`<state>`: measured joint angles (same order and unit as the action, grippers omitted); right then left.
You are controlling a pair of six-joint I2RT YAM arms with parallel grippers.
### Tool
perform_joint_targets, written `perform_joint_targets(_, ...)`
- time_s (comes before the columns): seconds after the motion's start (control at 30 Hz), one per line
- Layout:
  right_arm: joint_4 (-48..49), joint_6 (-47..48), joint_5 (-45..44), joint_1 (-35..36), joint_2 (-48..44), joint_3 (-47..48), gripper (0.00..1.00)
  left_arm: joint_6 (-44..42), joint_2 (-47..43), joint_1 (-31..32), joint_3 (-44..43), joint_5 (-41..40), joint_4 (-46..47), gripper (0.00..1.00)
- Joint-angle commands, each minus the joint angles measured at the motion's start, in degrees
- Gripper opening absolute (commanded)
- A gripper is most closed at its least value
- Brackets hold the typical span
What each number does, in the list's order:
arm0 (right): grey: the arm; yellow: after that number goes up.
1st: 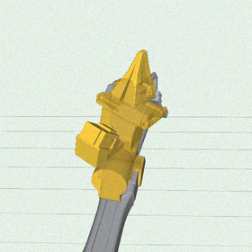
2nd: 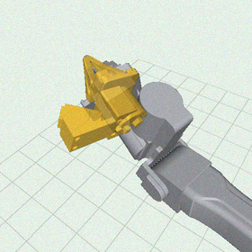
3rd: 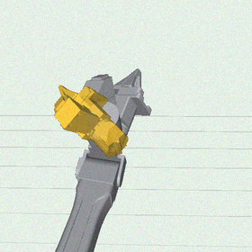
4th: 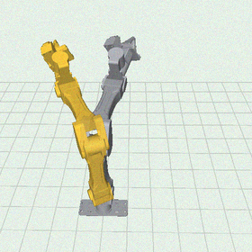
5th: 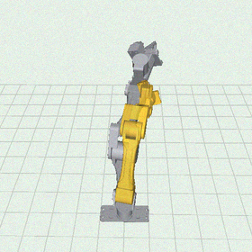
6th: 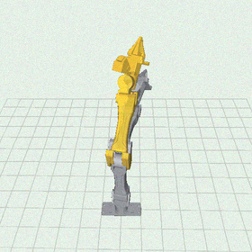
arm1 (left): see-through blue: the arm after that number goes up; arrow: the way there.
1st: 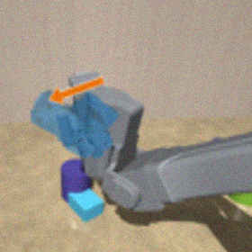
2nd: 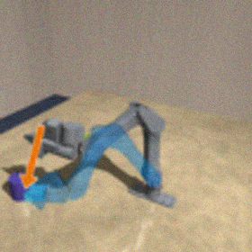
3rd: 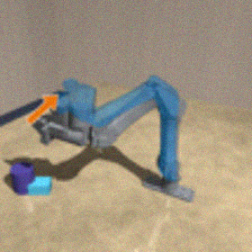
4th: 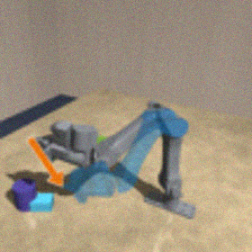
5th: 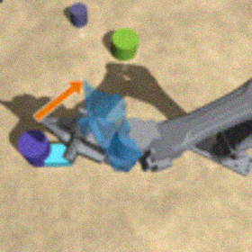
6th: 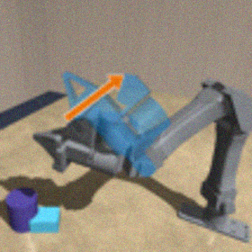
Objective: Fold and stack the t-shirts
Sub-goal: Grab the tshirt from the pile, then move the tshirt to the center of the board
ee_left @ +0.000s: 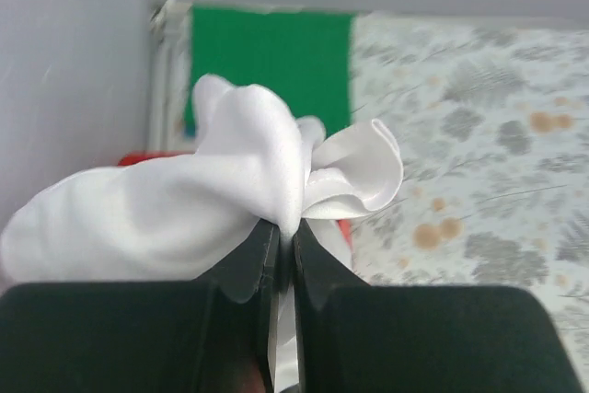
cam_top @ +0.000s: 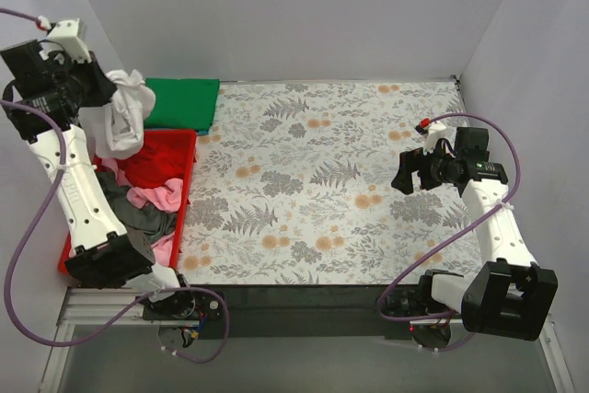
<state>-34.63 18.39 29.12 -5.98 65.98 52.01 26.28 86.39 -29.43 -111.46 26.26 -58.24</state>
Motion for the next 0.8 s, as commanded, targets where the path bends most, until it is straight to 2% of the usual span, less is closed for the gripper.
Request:
perform_joint_targets(0.0, 0.27, 0.85, 1.99, 0.18, -0.85, 2.57, 0.98, 3.68, -3.15, 9.02, -5.17, 13.09, 1.88, 0.0)
perform_joint_targets(0.03, 0.27, 1.03, 2.25, 0.18, -0.67, 2.66, 0.98, 5.95, -3.16, 11.56, -5.95, 16.16, 5.55, 0.0)
perform_joint_targets(0.07, 0.27, 1.21, 2.95, 0.18, -0.59, 2.83, 0.98, 7.63, -2.64, 17.59, -7.27, 16.19, 7.24, 0.0)
perform_joint_targets(0.1, 0.01, 1.38, 3.04, 0.18, -0.41, 3.1, 0.98, 9.12, -1.41, 20.52, -8.76, 16.45, 8.83, 0.0)
perform_joint_targets(0.13, -0.17, 1.56, 3.22, 0.18, -0.41, 3.19, 0.98, 10.35, 1.73, 23.08, -10.69, 17.5, 9.02, 0.0)
perform_joint_targets(0.17, -0.43, 1.82, 3.39, 0.18, -0.5, 3.45, 0.98, 12.98, 3.85, 28.5, -15.76, 17.86, 9.02, 0.0)
perform_joint_targets(0.23, -0.61, 2.35, 3.39, 0.18, -1.11, 3.63, 0.99, 15.1, 8.33, 36.07, -19.83, 20.74, 9.19, 0.0)
perform_joint_targets(0.27, -1.05, 2.52, 3.4, 0.18, -1.11, 3.97, 0.98, 17.2, 9.05, 37.59, -21.07, 23.37, 9.89, 0.0)
perform_joint_targets(0.3, -1.49, 2.87, 3.48, 0.18, -1.37, 4.15, 0.99, 18.7, 9.32, 38.21, -20.12, 26.79, 12.68, 0.09)
perform_joint_targets(0.33, -1.84, 3.31, 3.22, 0.18, -1.29, 4.5, 0.98, 20.37, 9.15, 38.31, -18.29, 30.83, 14.28, 0.29)
perform_joint_targets(0.37, -2.8, 3.84, 3.13, 0.18, -1.37, 5.2, 0.98, 22.82, 8.45, 38.31, -13.13, 33.22, 15.42, 0.54)
perform_joint_targets(0.4, -3.51, 4.28, 3.04, 0.09, -1.46, 5.56, 0.98, 21.54, 8.18, 38.22, -10.82, 33.24, 13.52, 0.73)
perform_joint_targets(0.43, -4.12, 4.72, 2.78, 0.09, -1.64, 5.99, 0.98, 19.7, 7.57, 37.61, -8.01, 31.94, 11.85, 0.85)
perform_joint_targets(0.47, -5.08, 5.68, 2.61, 0.09, -1.9, 6.35, 0.98, 17.42, 6.61, 36.73, -3.37, 29.31, 11.05, 0.86)
perform_joint_targets(0.5, -5.53, 6.21, 2.26, 0.0, -2.51, 6.7, 0.98, 14.09, 3.21, 35.68, 6.77, 28.59, 12.26, 0.86)
perform_joint_targets(0.6, -6.85, 9.19, 0.85, -0.26, -3.75, 6.62, 0.98, 10.47, -2.52, 32.42, 25.34, 25.6, 17.53, 0.87)
perform_joint_targets(0.7, -8.34, 12.27, -0.91, -0.61, -3.05, 5.91, 0.98, 6.95, -3.59, 34.08, 31.98, 26.22, 17.19, 0.88)
perform_joint_targets(0.77, -8.26, 12.98, -2.05, -0.88, -1.73, 5.65, 0.98, 5.1, -3.33, 38.47, 33.41, 24.38, 17.19, 0.89)
